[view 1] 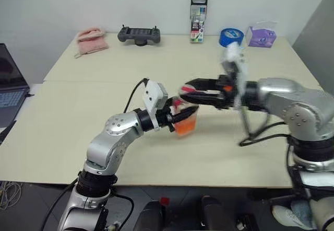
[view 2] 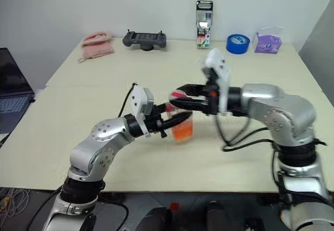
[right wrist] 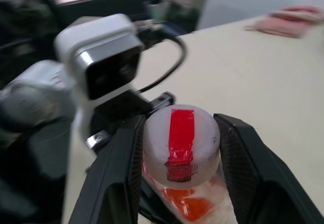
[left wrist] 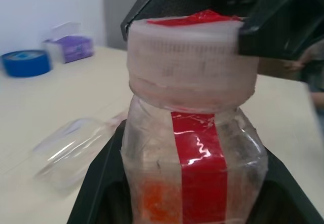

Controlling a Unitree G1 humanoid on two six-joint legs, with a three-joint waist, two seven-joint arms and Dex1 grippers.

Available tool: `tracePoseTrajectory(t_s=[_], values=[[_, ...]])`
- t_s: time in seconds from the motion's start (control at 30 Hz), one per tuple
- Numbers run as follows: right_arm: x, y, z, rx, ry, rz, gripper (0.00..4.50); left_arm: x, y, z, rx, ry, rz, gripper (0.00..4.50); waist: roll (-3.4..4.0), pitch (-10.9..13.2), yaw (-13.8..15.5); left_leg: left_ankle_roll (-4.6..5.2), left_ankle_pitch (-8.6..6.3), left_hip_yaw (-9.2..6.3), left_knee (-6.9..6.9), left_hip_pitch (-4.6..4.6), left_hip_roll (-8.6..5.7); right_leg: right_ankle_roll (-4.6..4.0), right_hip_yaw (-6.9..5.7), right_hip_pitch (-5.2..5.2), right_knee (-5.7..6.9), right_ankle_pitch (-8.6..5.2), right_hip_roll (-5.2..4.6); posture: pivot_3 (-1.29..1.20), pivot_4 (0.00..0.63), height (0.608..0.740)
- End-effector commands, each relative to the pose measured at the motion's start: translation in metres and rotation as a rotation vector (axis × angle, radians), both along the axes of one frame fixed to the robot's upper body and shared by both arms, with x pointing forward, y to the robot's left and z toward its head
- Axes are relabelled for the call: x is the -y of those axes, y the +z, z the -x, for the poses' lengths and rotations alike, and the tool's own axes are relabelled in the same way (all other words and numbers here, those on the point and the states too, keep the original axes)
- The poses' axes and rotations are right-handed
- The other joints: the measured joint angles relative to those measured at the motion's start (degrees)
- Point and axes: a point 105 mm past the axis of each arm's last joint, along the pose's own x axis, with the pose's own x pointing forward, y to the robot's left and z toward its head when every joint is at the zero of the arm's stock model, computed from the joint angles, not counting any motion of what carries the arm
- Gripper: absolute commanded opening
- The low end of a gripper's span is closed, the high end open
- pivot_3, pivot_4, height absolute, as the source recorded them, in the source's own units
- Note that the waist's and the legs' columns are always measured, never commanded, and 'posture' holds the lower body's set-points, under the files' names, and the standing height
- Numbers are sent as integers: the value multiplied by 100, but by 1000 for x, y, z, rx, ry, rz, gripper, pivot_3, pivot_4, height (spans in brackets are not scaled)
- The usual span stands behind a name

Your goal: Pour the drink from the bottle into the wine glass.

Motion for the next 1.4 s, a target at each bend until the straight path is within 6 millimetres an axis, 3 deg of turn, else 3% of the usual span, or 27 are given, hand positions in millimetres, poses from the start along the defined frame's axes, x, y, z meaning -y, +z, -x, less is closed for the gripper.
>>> tracePoseTrajectory(t_s=[0.03,0.3,0.57,0.8,1.1,1.4], values=[[0,1,29,44,335,37,1804,-5,29,3,73,-23,34,1814,-1,1,-37,6,-4,7,1,3,0,1,8,-1,2,0,-1,0,150,740],[3,0,2,28,286,132,1804,-3,31,0,82,-22,26,1810,3,3,-140,5,-3,45,-2,32,21,-3,38,-3,15,0,32,0,150,740],[6,14,6,47,291,71,4489,-3,29,-3,89,-5,34,1804,3,3,-50,5,-4,36,-1,20,19,-2,41,-7,10,2,-1,0,150,740],[6,28,-16,119,-33,-25,4500,-9,30,-13,113,43,49,1800,3,3,-48,4,-3,13,0,20,10,1,40,-9,14,3,-6,0,150,740],[-8,22,-5,127,-305,-78,4500,-11,31,-21,124,64,60,1799,3,3,-43,4,-3,-2,0,16,9,1,37,-8,14,3,-7,0,150,740],[-13,19,-11,127,-527,-125,4500,-4,33,-24,129,38,66,1799,3,3,-48,4,-3,-1,0,16,5,1,36,-8,17,3,-5,0,150,740]])
